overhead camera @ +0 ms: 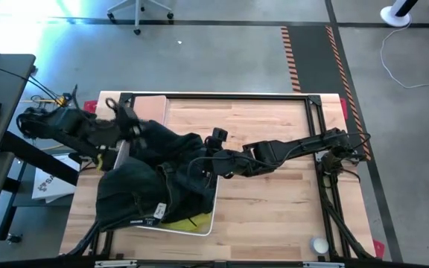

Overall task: Sort clothes
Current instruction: Put the dark blue pants into the white bin

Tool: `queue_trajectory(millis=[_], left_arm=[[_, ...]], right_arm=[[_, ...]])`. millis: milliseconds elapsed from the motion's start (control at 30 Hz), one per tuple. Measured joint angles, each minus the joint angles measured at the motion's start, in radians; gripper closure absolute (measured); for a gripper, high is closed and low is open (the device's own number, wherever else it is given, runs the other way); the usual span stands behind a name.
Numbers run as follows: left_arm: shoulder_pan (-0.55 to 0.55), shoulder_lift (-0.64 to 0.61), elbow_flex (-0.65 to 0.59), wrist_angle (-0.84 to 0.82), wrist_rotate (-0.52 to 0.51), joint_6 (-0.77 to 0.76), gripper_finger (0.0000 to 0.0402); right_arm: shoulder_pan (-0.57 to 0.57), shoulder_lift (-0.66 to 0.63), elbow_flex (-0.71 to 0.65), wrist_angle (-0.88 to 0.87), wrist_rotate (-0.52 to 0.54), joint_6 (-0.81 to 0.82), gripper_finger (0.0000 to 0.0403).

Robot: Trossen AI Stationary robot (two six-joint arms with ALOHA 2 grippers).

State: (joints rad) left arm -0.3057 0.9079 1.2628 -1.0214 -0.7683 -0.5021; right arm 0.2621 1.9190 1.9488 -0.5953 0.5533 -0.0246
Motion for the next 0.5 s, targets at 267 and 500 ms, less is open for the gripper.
queue_trajectory(millis=[267,500], left_arm=[[0.327,0.046,-0.056,-0.198,0.041,0.054,0.0401],[0.491,0.094,-0.099,-0.001,0.639,0.198,0.0401]], right_arm=[[0.000,0.000,0.000,0.000,-0.004,0.000,0.0172],[0.000,0.000,0.000,-0.001,-0.008,0.004,0.0172]])
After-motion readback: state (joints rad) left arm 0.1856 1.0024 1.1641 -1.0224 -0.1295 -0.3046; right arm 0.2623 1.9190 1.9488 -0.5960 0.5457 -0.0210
